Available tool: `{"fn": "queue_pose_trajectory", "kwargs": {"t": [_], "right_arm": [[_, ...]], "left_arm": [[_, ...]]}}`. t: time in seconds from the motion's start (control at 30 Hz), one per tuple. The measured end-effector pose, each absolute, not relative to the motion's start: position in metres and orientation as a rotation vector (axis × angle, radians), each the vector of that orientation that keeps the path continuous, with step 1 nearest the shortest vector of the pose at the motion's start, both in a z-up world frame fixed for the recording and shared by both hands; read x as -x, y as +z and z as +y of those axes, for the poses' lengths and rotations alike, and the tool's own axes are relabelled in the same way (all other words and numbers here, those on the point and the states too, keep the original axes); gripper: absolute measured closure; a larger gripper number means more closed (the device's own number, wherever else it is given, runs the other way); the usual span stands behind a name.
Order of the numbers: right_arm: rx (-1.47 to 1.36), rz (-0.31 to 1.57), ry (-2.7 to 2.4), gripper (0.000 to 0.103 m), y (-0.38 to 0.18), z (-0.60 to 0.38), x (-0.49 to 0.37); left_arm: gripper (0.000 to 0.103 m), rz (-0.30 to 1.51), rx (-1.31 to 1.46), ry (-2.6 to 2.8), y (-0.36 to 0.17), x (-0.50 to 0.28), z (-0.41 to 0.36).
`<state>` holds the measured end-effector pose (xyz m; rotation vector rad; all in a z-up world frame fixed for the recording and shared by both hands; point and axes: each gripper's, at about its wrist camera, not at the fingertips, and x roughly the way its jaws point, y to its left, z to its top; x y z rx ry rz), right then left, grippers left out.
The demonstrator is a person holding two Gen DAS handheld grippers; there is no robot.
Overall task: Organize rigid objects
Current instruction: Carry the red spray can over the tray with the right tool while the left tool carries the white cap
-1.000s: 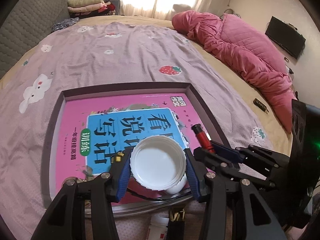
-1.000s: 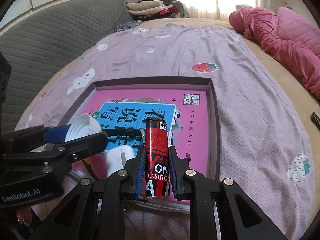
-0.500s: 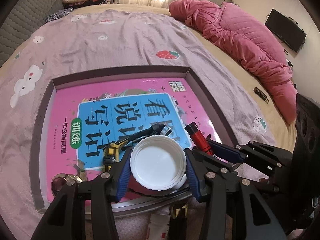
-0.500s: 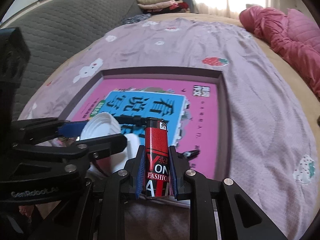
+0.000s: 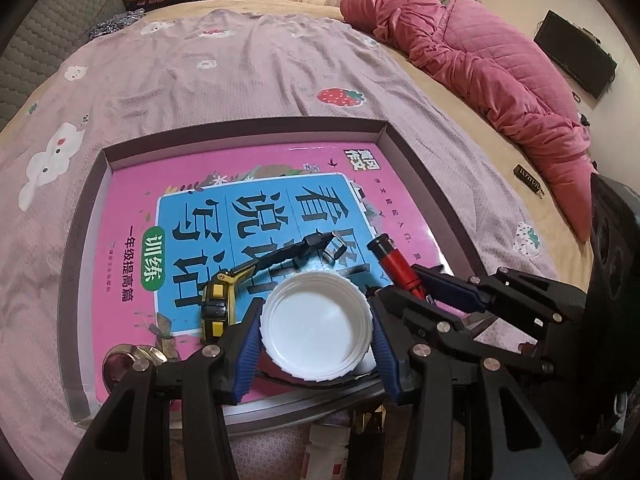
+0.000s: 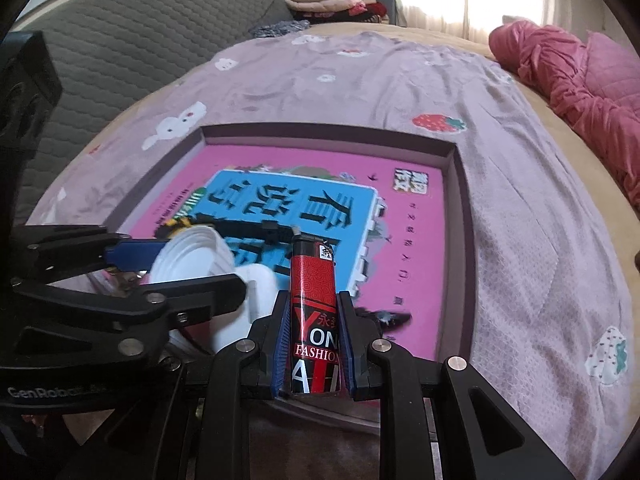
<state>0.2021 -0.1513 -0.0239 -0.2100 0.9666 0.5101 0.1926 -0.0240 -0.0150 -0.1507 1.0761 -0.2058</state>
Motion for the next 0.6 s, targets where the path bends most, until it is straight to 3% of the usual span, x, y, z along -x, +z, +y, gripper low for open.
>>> {"fn": "queue_pose_trajectory", "kwargs": {"t": [0.6], "right_arm": [[0.244,0.971,0.495,0.081,-0.0302,-0.1531,-0.2028]], "left_arm": [[0.053,1.082,0.112,-0.190,-0.0183,-0.1928,-0.0294]]}}
